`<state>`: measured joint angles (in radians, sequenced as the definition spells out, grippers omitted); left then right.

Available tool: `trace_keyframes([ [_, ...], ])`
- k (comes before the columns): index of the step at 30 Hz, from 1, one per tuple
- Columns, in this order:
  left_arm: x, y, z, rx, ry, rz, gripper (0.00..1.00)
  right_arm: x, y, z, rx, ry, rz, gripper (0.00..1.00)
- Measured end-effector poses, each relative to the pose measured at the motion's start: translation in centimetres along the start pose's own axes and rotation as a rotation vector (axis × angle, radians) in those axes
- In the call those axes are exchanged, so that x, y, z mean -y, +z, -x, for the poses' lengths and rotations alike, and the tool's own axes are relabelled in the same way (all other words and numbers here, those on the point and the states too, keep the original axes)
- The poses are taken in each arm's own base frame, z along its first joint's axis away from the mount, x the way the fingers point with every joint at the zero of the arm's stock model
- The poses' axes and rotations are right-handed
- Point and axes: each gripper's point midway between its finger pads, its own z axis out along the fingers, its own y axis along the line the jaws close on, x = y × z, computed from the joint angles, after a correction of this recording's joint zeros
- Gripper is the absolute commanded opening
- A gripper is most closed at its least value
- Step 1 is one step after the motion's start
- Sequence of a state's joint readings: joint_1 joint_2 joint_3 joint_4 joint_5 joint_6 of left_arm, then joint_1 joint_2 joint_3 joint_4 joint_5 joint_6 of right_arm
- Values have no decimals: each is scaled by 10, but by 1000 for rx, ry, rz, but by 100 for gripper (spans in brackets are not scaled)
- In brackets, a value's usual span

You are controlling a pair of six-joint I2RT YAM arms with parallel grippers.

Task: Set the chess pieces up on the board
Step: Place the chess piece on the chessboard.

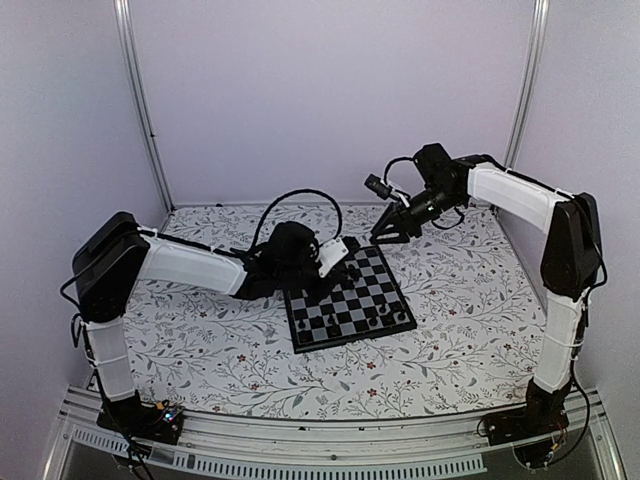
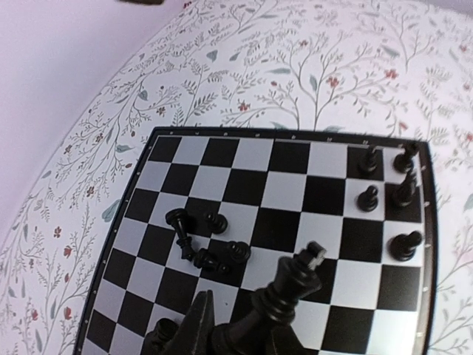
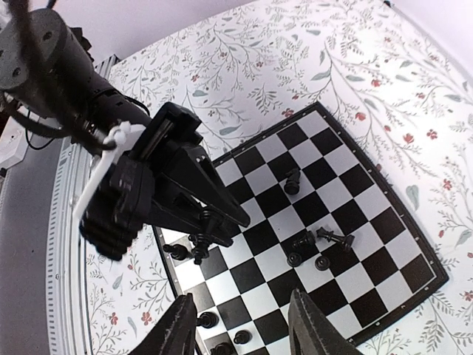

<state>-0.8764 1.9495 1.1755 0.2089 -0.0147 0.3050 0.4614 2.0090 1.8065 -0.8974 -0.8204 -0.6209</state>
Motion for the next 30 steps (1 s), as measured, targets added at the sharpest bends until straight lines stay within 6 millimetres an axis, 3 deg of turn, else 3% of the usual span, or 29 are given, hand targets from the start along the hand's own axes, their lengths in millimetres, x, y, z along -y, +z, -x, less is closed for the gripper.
trace_keyframes([
  [3, -3, -12, 17, 65, -104, -39, 14, -9, -16, 5, 32, -31, -26, 45],
  [7, -10, -22, 32, 131, -223, -82, 15, -21, -22, 8, 50, -78, -35, 46],
  [18, -6, -32, 57, 239, -430, -234, 17, -58, -2, 34, 56, -244, -40, 49],
  [25, 0, -37, 69, 282, -473, -299, 18, -60, 4, 37, 51, -258, -46, 47],
  [30, 2, -40, 75, 302, -480, -324, 18, -54, 9, 40, 52, -248, -45, 39],
])
